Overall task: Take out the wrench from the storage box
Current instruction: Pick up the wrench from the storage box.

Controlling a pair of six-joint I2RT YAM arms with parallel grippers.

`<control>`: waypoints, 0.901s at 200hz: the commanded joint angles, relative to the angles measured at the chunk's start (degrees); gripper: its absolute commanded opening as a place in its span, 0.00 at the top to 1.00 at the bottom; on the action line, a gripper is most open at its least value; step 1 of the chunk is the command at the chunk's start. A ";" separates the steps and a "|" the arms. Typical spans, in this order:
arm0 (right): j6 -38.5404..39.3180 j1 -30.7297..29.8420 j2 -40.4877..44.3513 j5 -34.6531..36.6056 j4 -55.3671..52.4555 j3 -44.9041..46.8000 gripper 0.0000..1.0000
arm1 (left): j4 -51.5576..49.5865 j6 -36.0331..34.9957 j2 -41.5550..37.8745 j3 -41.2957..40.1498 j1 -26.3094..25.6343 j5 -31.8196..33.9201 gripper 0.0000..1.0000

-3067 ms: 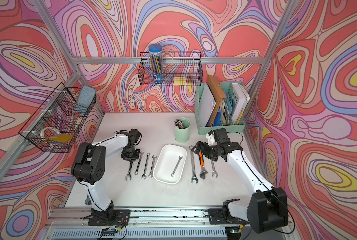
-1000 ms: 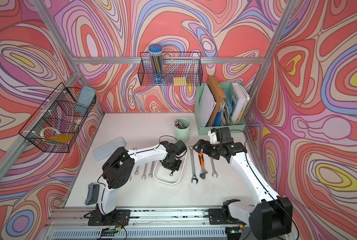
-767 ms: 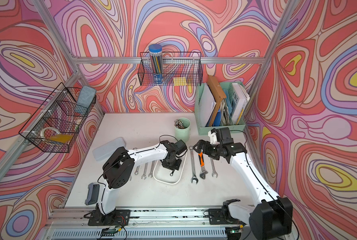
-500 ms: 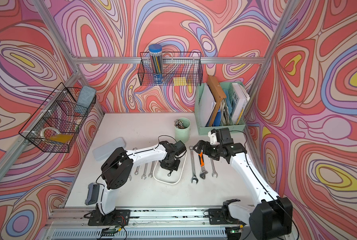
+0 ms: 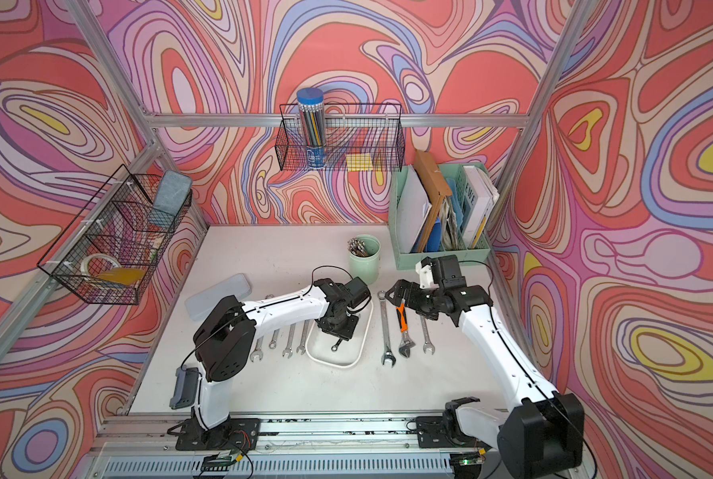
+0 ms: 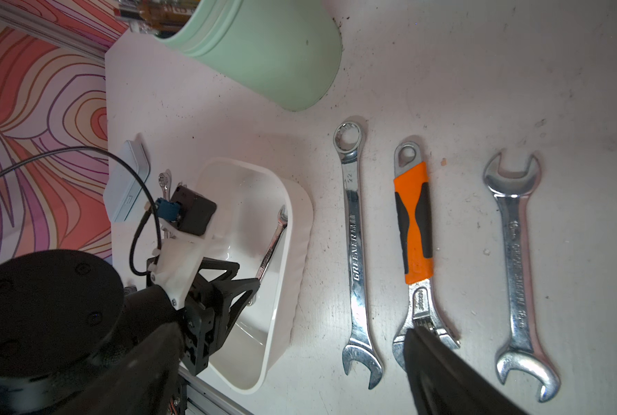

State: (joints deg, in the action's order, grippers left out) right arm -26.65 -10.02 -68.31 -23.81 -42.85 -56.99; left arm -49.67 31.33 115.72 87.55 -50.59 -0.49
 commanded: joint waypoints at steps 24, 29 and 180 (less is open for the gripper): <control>0.10 0.35 1.08 0.21 0.40 0.52 0.02 | -1.62 -4.43 5.67 3.52 0.56 -2.59 0.55; 0.04 0.34 1.11 0.17 0.40 0.55 0.02 | -1.44 -4.45 5.97 3.52 0.71 -3.04 0.55; -0.33 0.31 1.42 0.12 0.81 1.09 0.02 | -8.01 -3.39 13.04 4.47 1.64 -5.17 0.90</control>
State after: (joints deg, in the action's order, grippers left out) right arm -26.68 -10.04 -68.27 -23.81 -42.81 -56.62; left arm -55.42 28.03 123.85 93.82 -48.45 -3.97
